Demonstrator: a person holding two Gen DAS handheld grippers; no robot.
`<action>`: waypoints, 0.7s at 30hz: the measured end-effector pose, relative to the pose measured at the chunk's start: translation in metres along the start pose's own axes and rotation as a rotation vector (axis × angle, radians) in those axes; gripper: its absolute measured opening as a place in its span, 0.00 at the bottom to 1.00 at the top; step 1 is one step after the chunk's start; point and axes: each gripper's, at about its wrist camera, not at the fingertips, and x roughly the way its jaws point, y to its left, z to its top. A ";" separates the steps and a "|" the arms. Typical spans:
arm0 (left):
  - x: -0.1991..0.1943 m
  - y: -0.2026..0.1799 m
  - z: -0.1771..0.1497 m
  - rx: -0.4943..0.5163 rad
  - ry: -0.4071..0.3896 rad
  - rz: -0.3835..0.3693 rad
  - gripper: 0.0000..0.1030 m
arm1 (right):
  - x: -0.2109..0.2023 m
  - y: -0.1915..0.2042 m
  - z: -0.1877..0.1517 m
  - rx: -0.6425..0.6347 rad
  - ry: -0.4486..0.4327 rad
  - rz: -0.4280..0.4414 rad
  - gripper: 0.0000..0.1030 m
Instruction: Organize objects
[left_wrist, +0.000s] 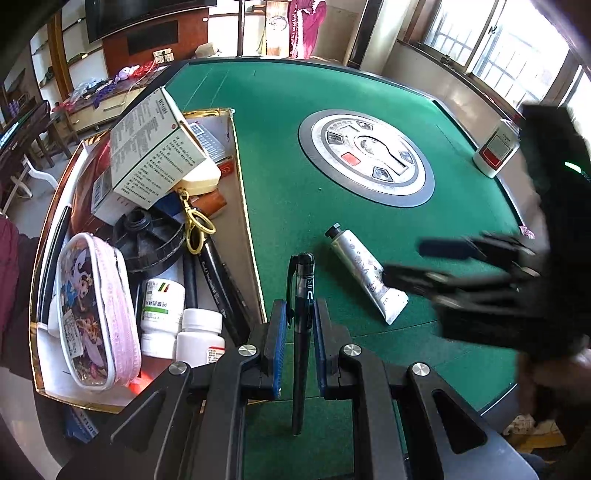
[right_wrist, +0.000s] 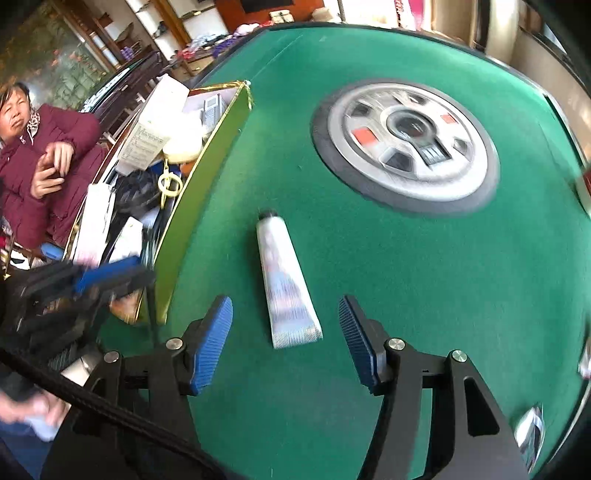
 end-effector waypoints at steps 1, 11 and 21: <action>-0.001 0.001 -0.001 -0.002 -0.001 0.002 0.11 | 0.008 0.003 0.005 -0.022 0.009 -0.025 0.58; -0.004 0.010 -0.006 -0.037 -0.004 0.007 0.11 | 0.048 0.025 0.013 -0.152 0.057 -0.144 0.25; -0.009 0.010 -0.003 -0.035 -0.030 -0.004 0.11 | -0.005 0.013 0.000 -0.020 -0.023 0.002 0.25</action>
